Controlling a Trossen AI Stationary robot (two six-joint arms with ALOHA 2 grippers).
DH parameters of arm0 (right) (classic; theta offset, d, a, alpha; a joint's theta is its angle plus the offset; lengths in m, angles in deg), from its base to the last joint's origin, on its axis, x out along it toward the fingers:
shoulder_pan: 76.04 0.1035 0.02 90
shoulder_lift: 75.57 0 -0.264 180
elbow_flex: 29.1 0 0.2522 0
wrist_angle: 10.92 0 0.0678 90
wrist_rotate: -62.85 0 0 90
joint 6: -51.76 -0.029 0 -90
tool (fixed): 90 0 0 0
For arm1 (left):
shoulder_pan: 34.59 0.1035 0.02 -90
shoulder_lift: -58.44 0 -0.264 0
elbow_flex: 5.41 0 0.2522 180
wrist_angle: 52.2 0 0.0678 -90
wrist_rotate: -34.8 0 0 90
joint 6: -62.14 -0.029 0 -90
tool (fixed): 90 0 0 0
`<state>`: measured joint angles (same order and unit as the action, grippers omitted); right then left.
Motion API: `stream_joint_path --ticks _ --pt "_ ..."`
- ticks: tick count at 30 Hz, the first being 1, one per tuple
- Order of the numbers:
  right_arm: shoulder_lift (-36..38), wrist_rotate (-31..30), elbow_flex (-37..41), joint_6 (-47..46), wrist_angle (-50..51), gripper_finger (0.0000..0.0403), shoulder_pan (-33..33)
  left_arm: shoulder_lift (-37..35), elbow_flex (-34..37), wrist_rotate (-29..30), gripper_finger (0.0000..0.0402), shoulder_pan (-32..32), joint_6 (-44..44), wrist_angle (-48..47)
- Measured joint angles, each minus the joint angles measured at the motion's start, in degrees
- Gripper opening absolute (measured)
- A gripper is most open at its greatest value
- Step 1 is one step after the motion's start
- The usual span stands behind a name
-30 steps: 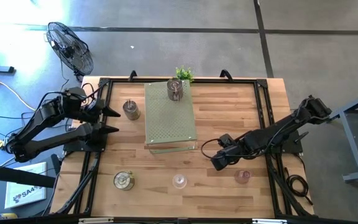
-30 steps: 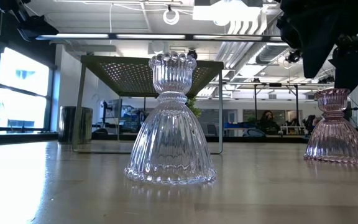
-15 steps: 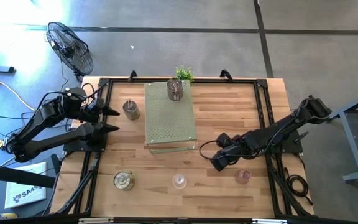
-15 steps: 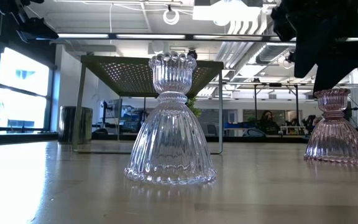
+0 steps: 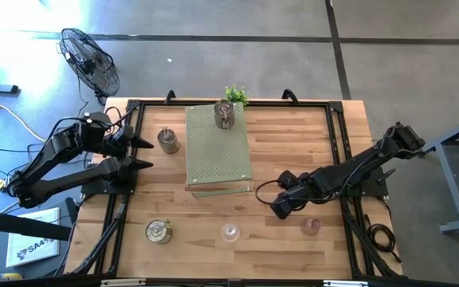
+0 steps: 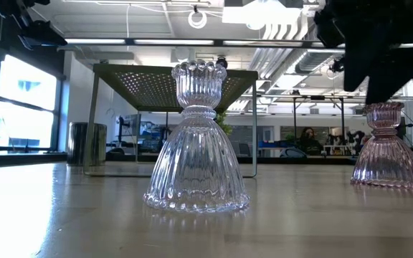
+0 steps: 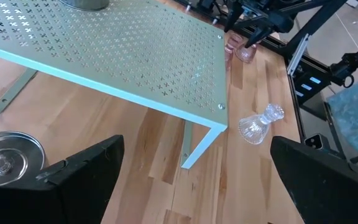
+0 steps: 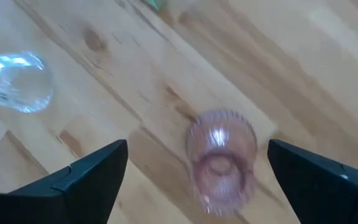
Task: Pick & Place candle stick holders
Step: Put the top pink candle holder on the shelf
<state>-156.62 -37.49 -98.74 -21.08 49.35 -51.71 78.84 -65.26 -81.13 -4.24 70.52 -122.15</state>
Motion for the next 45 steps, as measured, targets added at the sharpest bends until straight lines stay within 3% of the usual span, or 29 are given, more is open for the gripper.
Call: stream_joint_path --ticks 5,45 --pt "0.0 3.0 0.0 -2.7 3.6 0.0378 0.0 0.0 0.0 0.0 0.0397 0.0 -0.2 -0.5" --pt "0.0 4.0 6.2 -4.2 -1.7 0.0381 0.0 0.0 0.0 0.1 0.0397 0.0 -0.4 -1.0"
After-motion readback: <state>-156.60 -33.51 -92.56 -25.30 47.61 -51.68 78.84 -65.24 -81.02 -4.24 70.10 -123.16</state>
